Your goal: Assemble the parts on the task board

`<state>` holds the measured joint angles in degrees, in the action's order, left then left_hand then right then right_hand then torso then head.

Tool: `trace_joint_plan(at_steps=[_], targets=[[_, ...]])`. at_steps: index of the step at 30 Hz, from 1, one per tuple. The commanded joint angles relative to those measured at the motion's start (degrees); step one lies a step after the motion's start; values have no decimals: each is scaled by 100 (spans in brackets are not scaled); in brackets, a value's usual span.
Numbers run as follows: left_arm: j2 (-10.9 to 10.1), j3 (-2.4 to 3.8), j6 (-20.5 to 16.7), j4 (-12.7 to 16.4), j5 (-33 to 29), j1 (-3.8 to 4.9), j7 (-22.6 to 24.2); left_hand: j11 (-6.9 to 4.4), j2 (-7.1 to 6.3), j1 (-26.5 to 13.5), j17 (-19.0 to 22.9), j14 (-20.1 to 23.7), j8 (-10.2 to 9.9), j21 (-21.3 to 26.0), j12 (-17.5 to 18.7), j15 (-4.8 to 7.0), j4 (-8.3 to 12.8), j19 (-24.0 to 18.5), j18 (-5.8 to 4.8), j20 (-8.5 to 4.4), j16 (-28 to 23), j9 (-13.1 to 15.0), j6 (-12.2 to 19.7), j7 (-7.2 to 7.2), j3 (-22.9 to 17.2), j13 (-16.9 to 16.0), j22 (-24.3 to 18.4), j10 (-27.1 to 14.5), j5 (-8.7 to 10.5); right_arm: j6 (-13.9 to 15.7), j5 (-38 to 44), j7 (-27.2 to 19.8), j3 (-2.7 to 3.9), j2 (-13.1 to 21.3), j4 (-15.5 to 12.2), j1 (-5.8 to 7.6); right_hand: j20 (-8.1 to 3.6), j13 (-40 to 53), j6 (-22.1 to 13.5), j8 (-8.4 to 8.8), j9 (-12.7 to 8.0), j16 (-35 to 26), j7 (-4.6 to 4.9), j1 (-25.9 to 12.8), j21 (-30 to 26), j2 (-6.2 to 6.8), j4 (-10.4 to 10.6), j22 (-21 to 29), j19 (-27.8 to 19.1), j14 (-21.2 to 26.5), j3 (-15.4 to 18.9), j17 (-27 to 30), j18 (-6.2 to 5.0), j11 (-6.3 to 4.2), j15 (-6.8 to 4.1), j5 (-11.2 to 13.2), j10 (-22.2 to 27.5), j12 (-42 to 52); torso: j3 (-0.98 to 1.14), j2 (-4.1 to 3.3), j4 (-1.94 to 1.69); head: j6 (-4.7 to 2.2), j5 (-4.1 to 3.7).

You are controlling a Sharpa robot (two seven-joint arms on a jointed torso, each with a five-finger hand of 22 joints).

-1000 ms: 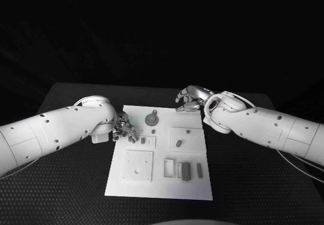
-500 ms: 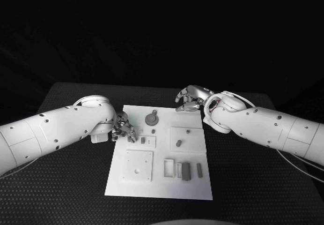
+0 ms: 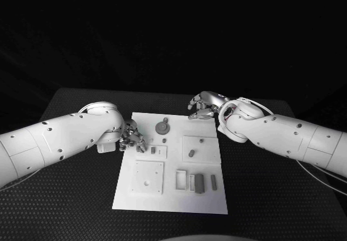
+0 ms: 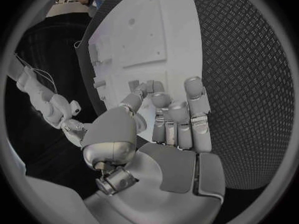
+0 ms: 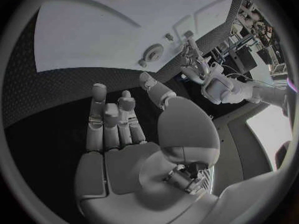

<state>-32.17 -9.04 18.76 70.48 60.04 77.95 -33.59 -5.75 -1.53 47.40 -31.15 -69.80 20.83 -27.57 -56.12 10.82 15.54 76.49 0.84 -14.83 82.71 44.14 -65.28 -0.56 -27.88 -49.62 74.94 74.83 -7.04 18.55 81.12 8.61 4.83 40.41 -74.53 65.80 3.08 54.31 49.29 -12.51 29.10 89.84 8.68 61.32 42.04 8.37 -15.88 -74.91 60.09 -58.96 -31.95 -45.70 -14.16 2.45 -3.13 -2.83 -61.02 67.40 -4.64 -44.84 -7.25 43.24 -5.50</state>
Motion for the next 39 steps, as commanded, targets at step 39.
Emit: trace_joint_plan(at_steps=[39], targets=[[39, 1, 20, 12, -54, 9, 47, 53, -518, -484, -29, 47, -76, -9, -40, 18, -394, 33, -11, -14, -1, -13, 142, -63, 29, -17, 105, -22, 425, -50, -7, -48, 3, -8, 8, -3, 9, -12, -18, 16, -9, -22, 43, -60, -33, 13, 18, -103, -26, 3, -37, 9, -84, 16, -30, 1, 34, 25, 2, -3, 7, 0, -3]])
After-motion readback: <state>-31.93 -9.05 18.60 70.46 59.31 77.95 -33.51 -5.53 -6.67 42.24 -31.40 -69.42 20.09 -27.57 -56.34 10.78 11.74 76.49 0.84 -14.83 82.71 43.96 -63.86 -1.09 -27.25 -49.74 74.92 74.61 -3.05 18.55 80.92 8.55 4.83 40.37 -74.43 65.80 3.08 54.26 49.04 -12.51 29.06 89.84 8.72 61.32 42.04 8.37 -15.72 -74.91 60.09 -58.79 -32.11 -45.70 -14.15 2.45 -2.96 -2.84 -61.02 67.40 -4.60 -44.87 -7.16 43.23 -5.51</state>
